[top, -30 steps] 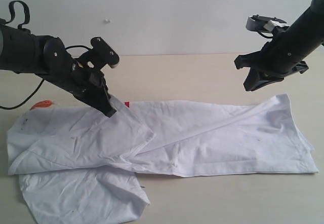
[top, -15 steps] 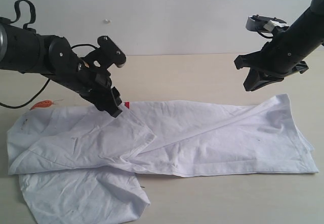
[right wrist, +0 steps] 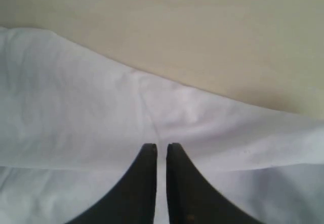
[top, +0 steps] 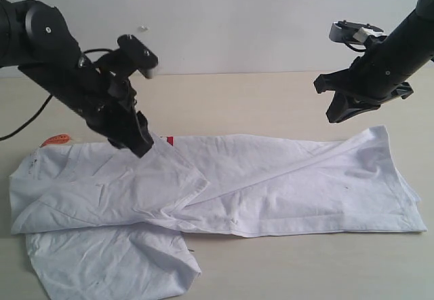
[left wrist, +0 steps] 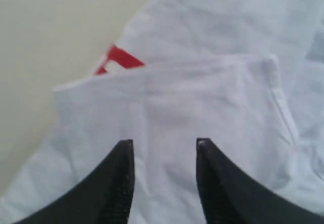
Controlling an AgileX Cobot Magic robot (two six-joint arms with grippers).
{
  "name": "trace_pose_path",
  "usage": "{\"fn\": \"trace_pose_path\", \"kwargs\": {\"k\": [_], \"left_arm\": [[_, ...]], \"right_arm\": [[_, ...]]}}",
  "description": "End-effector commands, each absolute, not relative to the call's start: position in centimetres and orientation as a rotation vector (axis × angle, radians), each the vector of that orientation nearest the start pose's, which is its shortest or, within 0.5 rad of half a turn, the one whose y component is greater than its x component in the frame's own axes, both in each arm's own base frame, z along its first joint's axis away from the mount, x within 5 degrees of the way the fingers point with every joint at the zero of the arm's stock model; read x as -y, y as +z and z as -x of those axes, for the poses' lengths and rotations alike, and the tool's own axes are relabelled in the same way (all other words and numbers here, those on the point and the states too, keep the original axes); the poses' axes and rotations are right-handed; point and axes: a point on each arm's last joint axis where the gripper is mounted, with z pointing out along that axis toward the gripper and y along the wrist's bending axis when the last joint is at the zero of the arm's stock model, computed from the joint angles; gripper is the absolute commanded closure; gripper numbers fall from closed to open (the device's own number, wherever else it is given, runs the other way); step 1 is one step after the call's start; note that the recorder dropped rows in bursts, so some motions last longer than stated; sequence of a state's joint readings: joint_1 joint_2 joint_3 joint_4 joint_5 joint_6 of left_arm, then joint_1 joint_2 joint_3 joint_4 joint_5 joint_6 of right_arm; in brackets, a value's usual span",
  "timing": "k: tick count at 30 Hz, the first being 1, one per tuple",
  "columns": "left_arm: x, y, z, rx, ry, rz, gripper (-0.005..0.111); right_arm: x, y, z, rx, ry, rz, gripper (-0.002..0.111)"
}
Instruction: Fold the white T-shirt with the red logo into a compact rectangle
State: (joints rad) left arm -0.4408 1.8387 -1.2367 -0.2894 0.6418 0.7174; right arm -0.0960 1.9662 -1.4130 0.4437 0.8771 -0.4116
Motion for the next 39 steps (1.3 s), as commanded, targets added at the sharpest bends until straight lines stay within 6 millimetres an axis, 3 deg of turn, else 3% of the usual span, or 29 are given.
{"fn": "trace_pose_path", "kwargs": {"k": [1,10,18,23,31,36,38,39], "left_arm": [[18.3,18.7,-30.9,-2.461,-0.296,-1.351,0.060],[21.4,19.2,-25.4,-2.389,-0.333,-1.514,0.055],[23.7,16.6,-19.6,-2.399,-0.221,-1.710,0.055],[23.8,14.5,-16.6,-2.429,-0.130,-1.706,0.055],[22.8,13.0,-15.5,-2.466,-0.109,-1.706,0.055],[21.8,10.8,-16.9,-2.493,0.166,-1.680,0.055],[21.8,10.8,-16.7,-2.505,0.180,-1.688,0.062],[21.6,10.8,-16.6,-2.517,0.209,-1.707,0.075]], "right_arm": [[0.7,19.7,-40.1,-2.797,0.429,0.121,0.100],[0.7,19.7,-40.1,-2.799,0.430,0.121,0.100],[0.7,19.7,-40.0,-2.802,0.439,0.114,0.100],[0.6,19.8,-40.2,-2.785,0.450,0.096,0.100],[0.5,19.9,-40.3,-2.771,0.477,0.083,0.100],[0.5,19.8,-40.2,-2.773,0.478,0.083,0.100],[0.5,19.8,-40.2,-2.773,0.478,0.083,0.100],[0.5,19.8,-40.2,-2.773,0.478,0.083,0.100]]}}
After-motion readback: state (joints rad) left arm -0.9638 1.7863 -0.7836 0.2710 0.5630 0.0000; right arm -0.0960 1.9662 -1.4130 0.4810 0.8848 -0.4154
